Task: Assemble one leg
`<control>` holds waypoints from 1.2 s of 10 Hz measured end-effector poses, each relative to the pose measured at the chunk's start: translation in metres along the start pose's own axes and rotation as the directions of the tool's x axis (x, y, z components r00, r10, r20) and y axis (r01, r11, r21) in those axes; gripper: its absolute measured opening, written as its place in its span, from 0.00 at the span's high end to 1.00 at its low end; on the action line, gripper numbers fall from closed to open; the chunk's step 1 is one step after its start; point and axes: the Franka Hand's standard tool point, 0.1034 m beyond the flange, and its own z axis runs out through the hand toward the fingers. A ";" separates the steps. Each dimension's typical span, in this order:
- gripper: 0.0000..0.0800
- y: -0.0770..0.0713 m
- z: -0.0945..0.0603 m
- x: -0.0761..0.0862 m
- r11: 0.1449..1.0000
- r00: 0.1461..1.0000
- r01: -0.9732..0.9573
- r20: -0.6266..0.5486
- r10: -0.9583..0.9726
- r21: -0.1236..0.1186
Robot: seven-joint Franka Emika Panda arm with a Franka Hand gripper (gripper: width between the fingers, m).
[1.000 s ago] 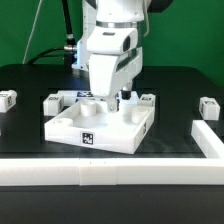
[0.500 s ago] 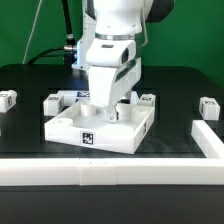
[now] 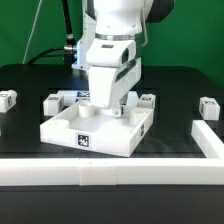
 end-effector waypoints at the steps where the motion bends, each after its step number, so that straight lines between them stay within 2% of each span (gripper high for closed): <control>1: 0.93 0.000 0.000 0.000 1.000 1.000 0.000 -0.001 0.000 -0.002; 7: 0.93 0.002 -0.001 0.001 1.000 1.000 0.030 -0.001 -0.030 -0.006; 10: 0.93 0.014 0.000 0.010 0.982 0.982 0.190 0.003 -0.190 -0.022; 12: 0.93 0.019 0.000 0.020 0.957 0.959 0.285 0.005 -0.285 -0.046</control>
Offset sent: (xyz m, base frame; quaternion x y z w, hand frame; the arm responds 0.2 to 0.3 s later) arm 0.0000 0.0000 0.0000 0.0000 0.0000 0.0000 1.0000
